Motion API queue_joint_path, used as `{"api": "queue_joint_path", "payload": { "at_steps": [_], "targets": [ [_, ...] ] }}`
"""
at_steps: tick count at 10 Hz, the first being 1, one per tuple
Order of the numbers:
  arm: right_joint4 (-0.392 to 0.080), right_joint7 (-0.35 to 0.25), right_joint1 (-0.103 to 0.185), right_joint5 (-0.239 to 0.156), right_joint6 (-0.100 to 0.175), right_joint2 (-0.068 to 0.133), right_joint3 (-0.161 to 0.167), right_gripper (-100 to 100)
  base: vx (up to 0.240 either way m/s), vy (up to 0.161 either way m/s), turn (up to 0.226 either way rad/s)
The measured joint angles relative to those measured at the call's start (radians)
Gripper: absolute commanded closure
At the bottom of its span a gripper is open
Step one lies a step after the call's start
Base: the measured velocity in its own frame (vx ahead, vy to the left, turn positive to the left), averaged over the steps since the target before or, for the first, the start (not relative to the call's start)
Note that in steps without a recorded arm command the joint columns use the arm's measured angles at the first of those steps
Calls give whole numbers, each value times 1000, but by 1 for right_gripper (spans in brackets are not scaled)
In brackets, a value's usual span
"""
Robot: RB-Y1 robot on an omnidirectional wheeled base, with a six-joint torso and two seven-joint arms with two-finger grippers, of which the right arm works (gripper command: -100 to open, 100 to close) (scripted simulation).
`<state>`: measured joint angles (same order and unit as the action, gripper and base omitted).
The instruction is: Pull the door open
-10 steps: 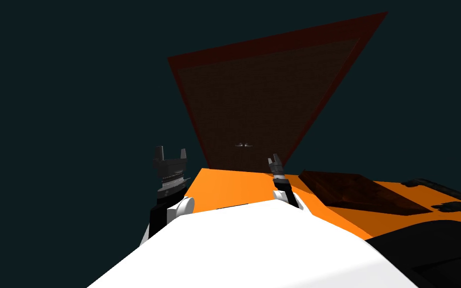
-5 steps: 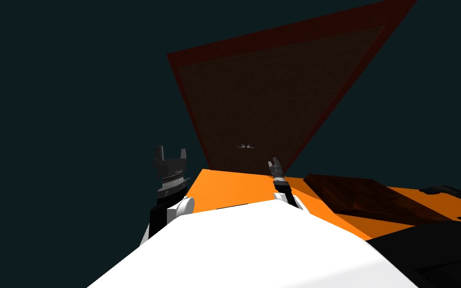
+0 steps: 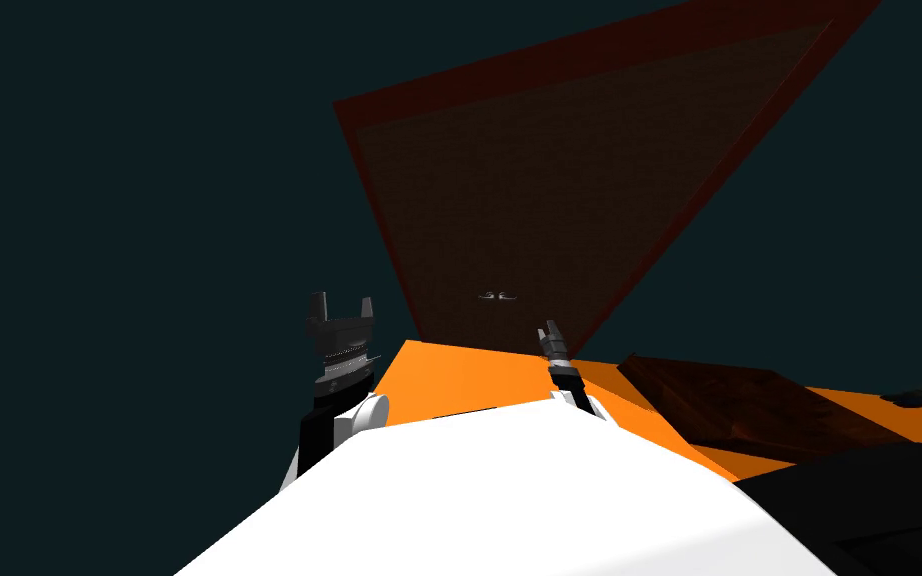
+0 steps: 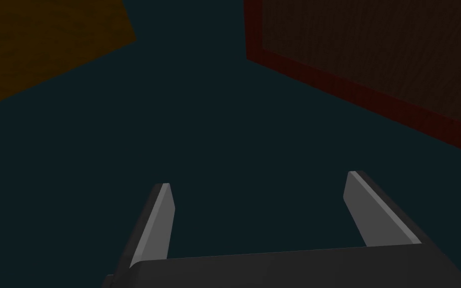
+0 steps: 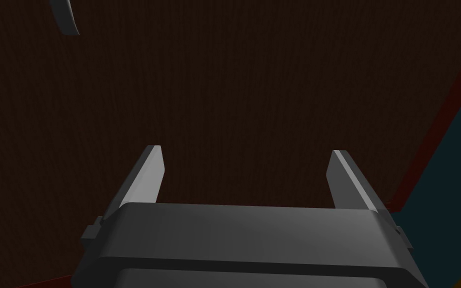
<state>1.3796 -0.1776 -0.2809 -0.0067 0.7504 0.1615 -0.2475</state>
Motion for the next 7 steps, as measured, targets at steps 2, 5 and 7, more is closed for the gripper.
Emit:
{"api": "queue_joint_path", "payload": {
  "at_steps": [2, 5, 7],
  "targets": [
    [-56, -14, 10, 4, 14, 11, -11, -100, 109, 10, 31],
    [-119, -30, 18, 11, 24, 17, -22, -100, 99, 14, 36],
    [-171, -40, 28, 16, 35, 21, -30, -100, 99, -3, 31]
  ]
}}
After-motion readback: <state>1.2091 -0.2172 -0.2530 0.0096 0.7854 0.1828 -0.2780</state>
